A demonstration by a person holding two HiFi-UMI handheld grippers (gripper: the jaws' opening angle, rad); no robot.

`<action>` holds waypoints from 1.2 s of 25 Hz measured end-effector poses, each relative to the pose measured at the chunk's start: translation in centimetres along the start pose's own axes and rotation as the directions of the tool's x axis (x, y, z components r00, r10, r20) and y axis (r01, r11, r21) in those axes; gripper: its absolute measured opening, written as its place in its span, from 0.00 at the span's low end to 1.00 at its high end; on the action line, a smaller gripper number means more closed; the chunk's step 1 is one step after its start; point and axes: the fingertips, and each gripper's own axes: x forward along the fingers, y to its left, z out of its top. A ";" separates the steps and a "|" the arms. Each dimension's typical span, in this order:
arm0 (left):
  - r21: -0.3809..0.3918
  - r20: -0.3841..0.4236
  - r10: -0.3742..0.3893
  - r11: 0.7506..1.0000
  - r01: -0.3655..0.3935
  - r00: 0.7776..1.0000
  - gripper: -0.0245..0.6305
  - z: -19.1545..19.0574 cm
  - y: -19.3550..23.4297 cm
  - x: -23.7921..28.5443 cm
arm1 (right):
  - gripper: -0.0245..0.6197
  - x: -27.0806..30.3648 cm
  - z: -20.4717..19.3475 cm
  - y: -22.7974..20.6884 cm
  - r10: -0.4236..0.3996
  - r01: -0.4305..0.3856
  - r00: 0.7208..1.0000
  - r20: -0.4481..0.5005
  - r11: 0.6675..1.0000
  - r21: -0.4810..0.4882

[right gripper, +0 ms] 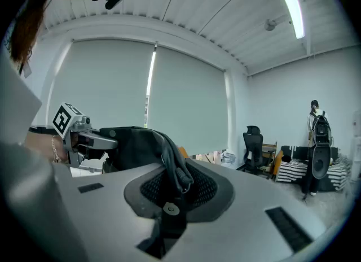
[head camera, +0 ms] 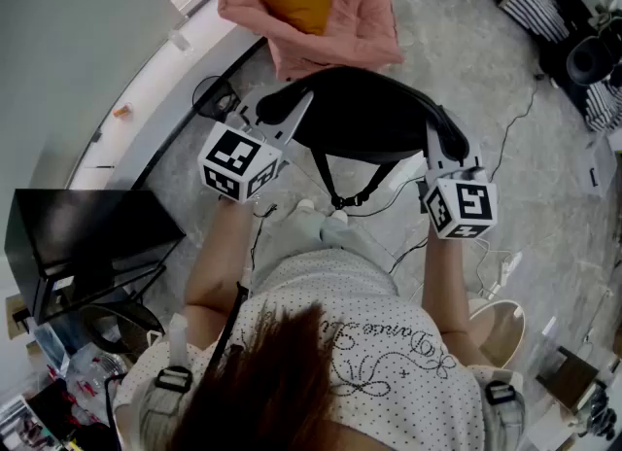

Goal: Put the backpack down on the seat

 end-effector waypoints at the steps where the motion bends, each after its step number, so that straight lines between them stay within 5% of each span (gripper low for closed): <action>1: 0.001 0.000 -0.001 1.000 0.001 1.000 0.07 0.1 0.1 -0.2 | 0.13 -0.1 0.1 0.2 -0.001 0.001 1.000 -0.001 1.000 -0.001; 19: 0.017 0.053 -0.046 0.999 0.046 0.998 0.07 1.0 4.7 -2.8 | 0.13 2.3 2.5 4.4 -0.068 0.068 0.997 0.031 0.998 0.011; 30: 0.023 0.035 -0.056 0.998 0.056 0.998 0.07 0.6 7.0 -0.8 | 0.13 5.3 1.9 3.3 -0.074 0.074 0.997 0.005 0.997 0.035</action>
